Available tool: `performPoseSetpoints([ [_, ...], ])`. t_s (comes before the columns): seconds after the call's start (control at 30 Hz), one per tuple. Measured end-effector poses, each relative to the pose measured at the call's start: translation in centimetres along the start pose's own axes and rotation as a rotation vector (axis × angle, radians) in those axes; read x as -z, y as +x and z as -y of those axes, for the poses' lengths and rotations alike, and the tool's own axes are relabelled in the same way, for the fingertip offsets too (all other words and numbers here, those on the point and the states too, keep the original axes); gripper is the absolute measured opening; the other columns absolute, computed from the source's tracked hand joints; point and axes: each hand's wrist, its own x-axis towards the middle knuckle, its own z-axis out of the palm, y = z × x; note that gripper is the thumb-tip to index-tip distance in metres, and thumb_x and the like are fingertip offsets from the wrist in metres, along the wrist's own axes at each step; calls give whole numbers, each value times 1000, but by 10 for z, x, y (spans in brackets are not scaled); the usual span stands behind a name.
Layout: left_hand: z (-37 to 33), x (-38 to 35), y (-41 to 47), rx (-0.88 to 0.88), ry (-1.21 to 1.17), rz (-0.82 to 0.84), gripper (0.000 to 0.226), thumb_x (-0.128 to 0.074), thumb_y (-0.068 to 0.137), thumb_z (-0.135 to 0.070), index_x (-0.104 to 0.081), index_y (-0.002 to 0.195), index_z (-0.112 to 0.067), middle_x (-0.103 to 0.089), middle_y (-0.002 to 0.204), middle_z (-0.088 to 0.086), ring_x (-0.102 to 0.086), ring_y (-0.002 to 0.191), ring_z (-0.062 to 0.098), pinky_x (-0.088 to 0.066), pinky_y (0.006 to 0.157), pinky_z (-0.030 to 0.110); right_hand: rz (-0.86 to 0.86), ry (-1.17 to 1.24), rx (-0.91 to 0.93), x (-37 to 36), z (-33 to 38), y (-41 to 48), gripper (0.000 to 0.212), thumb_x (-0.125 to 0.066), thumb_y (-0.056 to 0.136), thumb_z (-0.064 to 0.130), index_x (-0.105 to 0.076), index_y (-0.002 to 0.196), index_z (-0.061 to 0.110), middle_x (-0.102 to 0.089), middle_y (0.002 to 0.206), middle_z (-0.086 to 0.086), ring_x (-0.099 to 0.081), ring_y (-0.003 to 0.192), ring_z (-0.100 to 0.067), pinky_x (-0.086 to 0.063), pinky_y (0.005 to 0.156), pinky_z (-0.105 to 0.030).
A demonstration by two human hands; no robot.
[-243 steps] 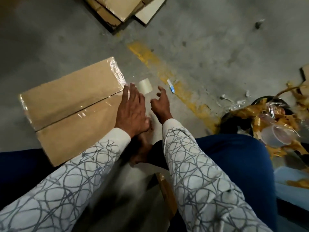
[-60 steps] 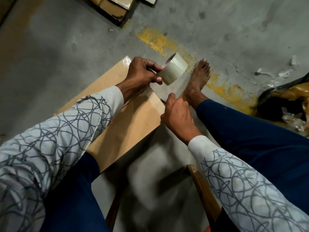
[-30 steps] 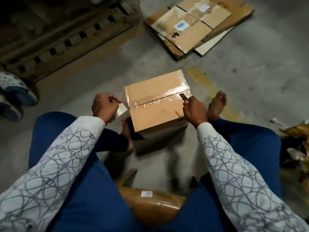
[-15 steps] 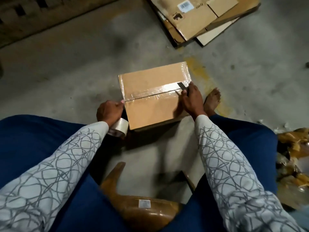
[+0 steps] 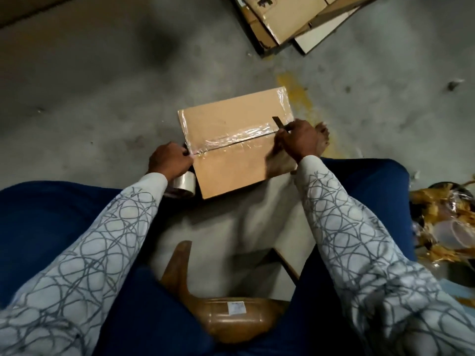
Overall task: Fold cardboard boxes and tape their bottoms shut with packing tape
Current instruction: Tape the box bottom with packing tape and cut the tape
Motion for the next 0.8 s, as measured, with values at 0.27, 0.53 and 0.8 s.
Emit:
performPoseSetpoints([
  [0.27,17,45,-76,-163,-92,-56,29,-71,79,-8,-57,100,-23,-60,113,10,-60,105,30,-53,85,37,71,104,94,-19,26,-67,54,-66,92,46,-60,136,16,-48,141,-17,-40,134,-37,-39,109,-45],
  [0.53,27,16,-146,-366,-209,106,43,-78,73,8,-49,83,-22,-59,86,7,-55,74,25,-49,66,33,564,366,733,-18,60,-204,59,-76,88,40,-55,139,19,-67,127,-3,-60,108,-11,-42,86,-20],
  [0.8,8,1,-157,-416,-72,244,47,-86,70,0,-48,85,-21,-62,92,9,-66,90,35,-57,82,51,391,263,707,-9,24,-218,57,-75,80,58,-52,126,34,-71,87,-2,-67,82,-26,-55,75,-43],
])
